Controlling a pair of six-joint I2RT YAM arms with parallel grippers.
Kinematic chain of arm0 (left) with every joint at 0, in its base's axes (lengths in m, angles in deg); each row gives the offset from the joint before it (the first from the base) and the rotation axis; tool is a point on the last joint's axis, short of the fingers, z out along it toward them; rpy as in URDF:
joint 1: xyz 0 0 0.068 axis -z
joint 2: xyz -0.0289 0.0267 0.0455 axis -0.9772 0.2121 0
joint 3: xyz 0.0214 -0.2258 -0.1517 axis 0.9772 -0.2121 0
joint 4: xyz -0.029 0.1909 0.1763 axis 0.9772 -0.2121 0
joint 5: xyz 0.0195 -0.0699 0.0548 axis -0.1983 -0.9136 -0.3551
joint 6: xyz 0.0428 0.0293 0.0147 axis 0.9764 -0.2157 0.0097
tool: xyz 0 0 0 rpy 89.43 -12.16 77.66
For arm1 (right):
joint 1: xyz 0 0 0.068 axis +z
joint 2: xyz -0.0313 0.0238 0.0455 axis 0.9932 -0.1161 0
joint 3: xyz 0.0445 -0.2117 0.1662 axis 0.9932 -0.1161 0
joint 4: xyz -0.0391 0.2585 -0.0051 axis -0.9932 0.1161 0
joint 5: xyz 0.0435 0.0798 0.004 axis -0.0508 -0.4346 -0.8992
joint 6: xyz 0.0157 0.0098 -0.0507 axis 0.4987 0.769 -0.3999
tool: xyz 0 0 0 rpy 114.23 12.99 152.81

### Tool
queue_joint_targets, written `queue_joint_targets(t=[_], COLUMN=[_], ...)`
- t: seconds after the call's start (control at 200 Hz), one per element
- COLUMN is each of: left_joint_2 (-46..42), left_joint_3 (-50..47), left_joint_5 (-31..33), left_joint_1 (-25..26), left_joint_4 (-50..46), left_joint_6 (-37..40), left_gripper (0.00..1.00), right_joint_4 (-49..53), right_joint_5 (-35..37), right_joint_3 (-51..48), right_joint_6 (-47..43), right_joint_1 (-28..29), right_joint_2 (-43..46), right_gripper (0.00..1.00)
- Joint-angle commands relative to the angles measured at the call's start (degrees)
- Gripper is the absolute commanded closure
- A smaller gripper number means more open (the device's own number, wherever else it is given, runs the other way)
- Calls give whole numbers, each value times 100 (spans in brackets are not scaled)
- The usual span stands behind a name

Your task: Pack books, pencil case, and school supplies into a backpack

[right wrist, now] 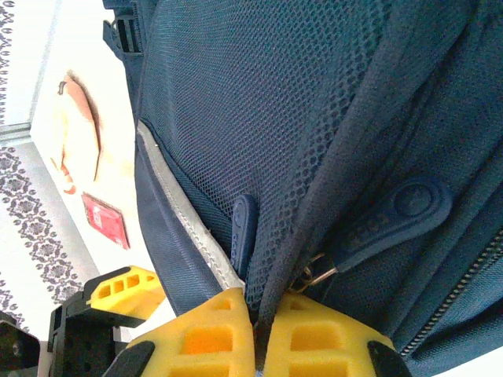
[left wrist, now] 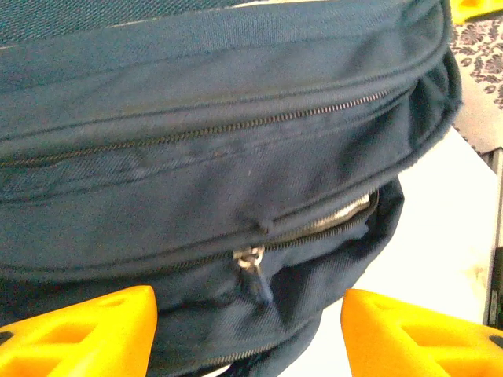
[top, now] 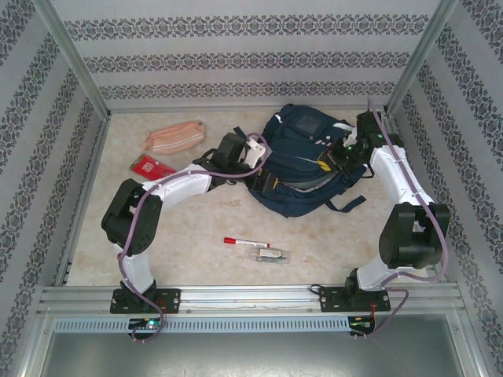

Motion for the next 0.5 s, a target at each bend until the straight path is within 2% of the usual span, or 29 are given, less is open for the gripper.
queue_joint_targets(t=[0.0,0.065,0.15,0.3,0.495], left_joint_2=[246,314,410,433,639], left_joint_3=[361,461,566,516,604], left_joint_5=[729,1064,1121,1486,1508], left_joint_1=[197,294,328,539,828], left_joint_4=[-725,-935,-1093,-1150,-966], left_joint_6=[-439,-598,-958,-1158,-1369], left_gripper=[38,40,45,47,52], right_joint_4=[-114,-114,-105,-100,-105], right_joint_5=[-327,-346,-363,-399,-427], right_joint_3=[202,213,222,222,230], right_joint_6=[-44,-43,-43,-52,-35], right_joint_1=[-31,-33,-31,-31,-31], right_joint_2=[-16,-25,-25,-25,-60], right_gripper=[100,100,100,100,100])
